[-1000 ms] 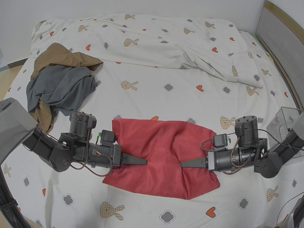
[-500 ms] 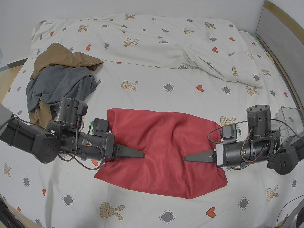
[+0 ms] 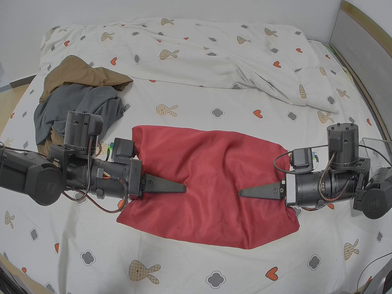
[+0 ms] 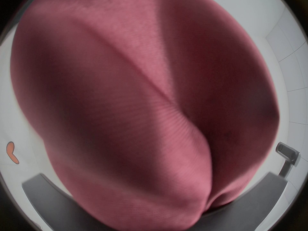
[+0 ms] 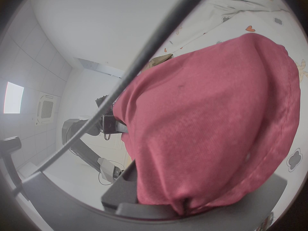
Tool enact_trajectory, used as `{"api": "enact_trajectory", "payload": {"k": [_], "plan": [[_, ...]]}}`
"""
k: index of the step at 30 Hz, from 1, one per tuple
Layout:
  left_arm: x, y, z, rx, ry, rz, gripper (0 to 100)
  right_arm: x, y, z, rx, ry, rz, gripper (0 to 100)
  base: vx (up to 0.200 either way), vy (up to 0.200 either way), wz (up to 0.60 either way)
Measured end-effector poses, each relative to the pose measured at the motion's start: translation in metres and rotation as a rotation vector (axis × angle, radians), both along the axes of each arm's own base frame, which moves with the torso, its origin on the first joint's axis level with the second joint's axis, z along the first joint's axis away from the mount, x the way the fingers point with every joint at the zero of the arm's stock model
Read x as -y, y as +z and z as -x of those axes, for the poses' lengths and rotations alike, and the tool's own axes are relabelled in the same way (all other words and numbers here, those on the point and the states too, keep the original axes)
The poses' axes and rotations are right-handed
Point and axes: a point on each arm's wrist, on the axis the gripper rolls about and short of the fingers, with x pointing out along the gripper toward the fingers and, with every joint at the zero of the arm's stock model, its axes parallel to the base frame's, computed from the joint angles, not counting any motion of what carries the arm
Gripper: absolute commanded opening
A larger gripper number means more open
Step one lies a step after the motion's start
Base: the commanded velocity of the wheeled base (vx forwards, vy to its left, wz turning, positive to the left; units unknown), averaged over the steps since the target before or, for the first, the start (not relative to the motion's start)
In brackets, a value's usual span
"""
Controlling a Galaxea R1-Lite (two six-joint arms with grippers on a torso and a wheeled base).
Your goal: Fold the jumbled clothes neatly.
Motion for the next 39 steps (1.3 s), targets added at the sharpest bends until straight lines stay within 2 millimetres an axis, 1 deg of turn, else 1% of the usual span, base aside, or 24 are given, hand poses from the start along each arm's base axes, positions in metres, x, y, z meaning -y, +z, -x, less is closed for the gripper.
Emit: {"api": "enact_trajectory", "payload": {"k": [5,11,17,28,39], "plan": [[0.000,0.007,0.004,0.002,0.023,-0.020,0,-0.001,0.013,-0.002,0.010,0.000,-0.005,0,0.000,0.000,0.00],[0.003,0.022,0.010,0.010,0.013,-0.021,0,-0.001,0.024,0.000,0.029,0.001,-0.015,0,0.000,0.000,0.00],[0.004,0.029,0.012,0.023,0.013,-0.019,0,0.001,0.023,0.003,0.026,-0.002,-0.010,0,0.000,0.000,0.00],[0.004,0.028,0.012,0.026,0.038,-0.034,0,0.001,0.020,0.004,0.020,-0.009,-0.003,0,0.000,0.000,0.00],[0.003,0.028,0.012,-0.005,0.041,-0.049,0,0.001,0.019,0.004,0.014,-0.007,0.000,0,0.000,-0.200,0.00]]}}
